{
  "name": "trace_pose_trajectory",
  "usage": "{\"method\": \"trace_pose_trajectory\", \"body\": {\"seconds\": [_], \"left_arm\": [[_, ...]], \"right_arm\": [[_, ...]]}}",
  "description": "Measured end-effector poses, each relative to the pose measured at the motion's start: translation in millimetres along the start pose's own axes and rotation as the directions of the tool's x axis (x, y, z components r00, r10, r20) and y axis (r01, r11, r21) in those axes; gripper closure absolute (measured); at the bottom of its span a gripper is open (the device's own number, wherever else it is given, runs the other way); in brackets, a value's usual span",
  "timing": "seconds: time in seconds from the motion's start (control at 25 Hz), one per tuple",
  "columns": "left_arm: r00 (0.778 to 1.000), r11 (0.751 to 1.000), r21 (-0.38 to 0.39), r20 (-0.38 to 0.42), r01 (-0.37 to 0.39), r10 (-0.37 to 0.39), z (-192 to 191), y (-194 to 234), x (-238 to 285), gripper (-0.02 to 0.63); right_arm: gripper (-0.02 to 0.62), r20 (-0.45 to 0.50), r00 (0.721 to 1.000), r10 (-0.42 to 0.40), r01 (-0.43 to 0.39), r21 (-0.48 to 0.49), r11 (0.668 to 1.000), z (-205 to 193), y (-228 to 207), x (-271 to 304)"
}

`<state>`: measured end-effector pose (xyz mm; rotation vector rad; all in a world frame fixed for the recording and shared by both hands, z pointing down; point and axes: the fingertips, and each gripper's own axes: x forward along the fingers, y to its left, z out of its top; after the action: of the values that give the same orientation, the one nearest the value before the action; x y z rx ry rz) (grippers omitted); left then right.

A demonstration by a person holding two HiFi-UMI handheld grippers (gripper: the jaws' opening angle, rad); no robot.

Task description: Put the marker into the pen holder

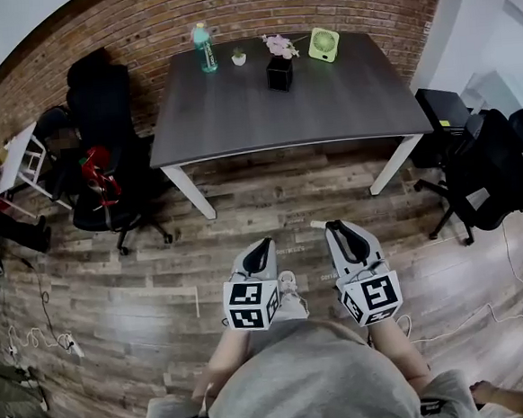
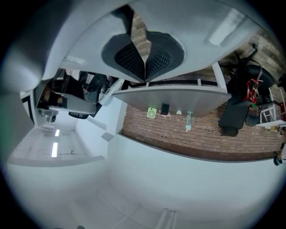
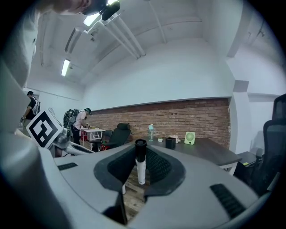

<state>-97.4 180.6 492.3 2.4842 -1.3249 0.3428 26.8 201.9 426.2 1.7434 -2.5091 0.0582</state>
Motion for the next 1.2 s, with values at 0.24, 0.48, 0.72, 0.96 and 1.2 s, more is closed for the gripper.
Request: {"method": "trace_pose_trajectory", "body": {"seconds": [0.24,0.48,0.72,0.96,1.2], "left_arm": [[1.000,1.000,0.005,0.001,0.017,-0.017,41,28,64,0.586],[0.999,0.998,0.027,0.003,0.049,-0.049,74,55,117,0.586],[0.998,0.997,0.036,-0.010,0.063,-0.062,91,79,160,0.586],[0.997,0.996,0.037,-0.018,0.077,-0.076,103,100,190,0.586],[0.997,0.997,0.028,-0.027,0.072,-0.071,107,113,204,0.586]], "right_arm": [[0.523,0.013,1.000,-0.015,0.015,-0.008,1.000,20,-40,69],[0.523,0.023,0.999,-0.039,0.039,0.002,0.999,31,-68,128],[0.523,0.024,0.998,-0.050,0.049,0.009,0.999,33,-88,173],[0.523,0.015,0.998,-0.059,0.059,0.012,0.998,34,-101,208],[0.523,0.009,0.998,-0.064,0.064,0.024,0.998,33,-106,225]]}}
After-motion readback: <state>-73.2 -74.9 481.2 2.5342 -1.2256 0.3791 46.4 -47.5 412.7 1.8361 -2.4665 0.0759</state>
